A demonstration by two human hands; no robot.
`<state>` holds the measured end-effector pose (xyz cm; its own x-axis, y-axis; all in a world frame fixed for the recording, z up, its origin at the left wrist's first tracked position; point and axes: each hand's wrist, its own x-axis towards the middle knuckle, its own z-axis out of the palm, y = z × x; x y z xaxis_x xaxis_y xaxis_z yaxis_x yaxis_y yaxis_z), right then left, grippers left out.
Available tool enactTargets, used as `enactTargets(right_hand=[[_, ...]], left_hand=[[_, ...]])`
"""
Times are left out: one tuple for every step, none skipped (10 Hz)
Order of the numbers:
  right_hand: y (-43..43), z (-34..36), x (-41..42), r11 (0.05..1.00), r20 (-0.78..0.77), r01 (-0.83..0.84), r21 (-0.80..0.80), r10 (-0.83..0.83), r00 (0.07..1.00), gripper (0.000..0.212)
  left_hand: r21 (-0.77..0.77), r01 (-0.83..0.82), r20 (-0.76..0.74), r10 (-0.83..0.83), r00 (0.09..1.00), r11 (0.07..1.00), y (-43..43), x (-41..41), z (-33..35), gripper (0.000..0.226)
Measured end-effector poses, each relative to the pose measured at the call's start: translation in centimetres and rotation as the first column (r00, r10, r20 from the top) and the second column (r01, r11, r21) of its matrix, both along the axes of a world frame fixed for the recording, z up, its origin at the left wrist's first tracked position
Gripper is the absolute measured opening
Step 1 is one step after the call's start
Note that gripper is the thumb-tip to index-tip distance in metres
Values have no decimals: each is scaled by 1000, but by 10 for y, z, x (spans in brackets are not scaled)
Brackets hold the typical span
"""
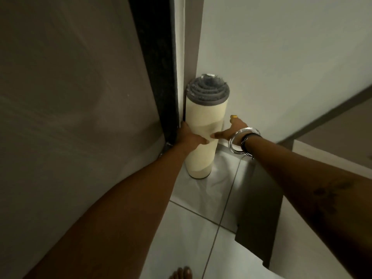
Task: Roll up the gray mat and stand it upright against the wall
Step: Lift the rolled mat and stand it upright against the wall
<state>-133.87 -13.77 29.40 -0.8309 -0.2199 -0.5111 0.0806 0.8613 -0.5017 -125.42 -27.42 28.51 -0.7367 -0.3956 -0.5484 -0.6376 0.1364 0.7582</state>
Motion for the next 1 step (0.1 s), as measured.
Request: enactTargets(right_hand=[[0,59,15,996,-127,-89,20,91,988,83]], left_hand=[[-143,-75,-58,68,996,987,-3,11,52,90]])
